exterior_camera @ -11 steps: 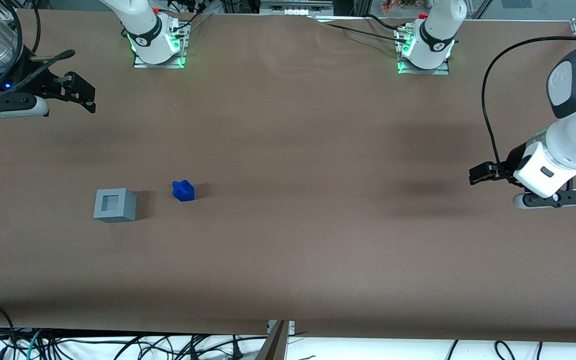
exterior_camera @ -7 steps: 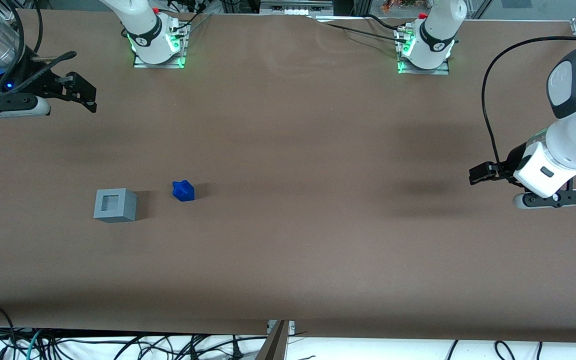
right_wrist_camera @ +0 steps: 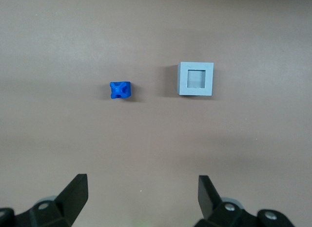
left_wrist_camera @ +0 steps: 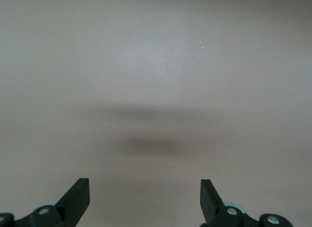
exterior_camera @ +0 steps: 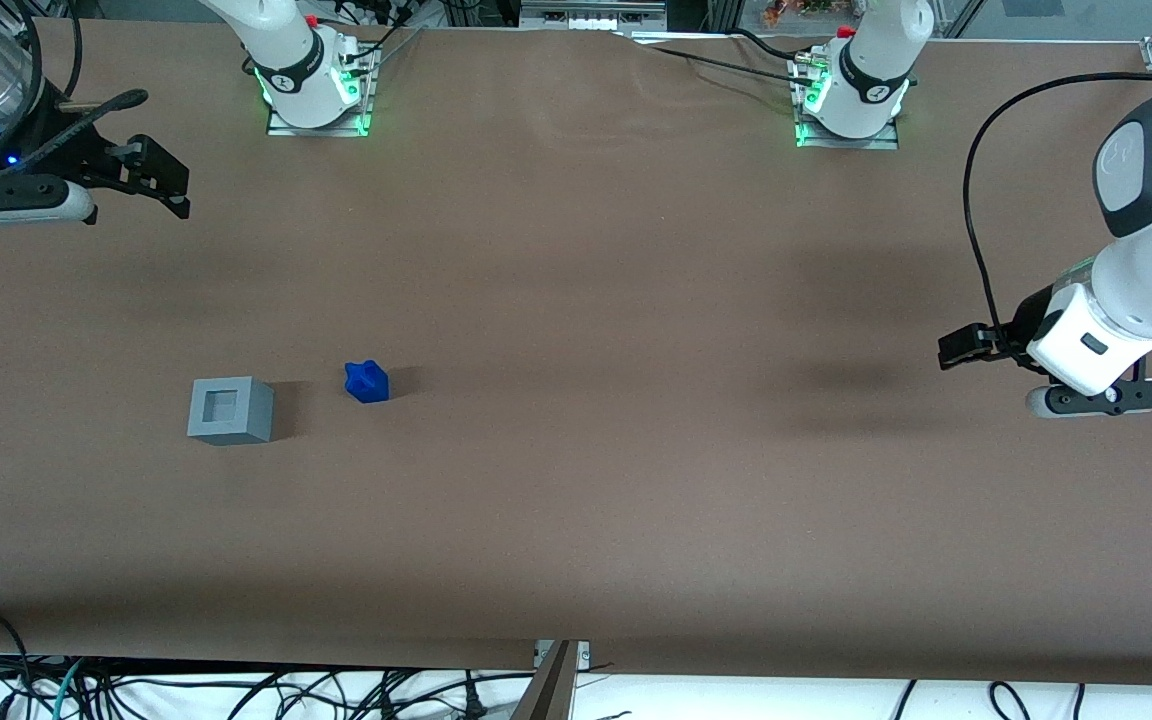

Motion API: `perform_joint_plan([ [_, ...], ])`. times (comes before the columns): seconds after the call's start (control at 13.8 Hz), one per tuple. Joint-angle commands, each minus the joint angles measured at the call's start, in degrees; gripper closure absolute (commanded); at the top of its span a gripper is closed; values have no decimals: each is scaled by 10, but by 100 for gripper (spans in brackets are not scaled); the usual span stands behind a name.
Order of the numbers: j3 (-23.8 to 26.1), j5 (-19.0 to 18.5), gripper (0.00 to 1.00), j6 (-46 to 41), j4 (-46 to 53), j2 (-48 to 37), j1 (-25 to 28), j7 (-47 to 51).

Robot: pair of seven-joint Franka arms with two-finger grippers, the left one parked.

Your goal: Insert blue part into gray base with right arm

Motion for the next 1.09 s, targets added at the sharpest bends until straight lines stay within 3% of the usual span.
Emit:
perform_joint_plan([
  [0.0,2,0,0,3,-18,-20,2,5],
  [1.01,-4,2,0,6,-28,-20,1,-21],
])
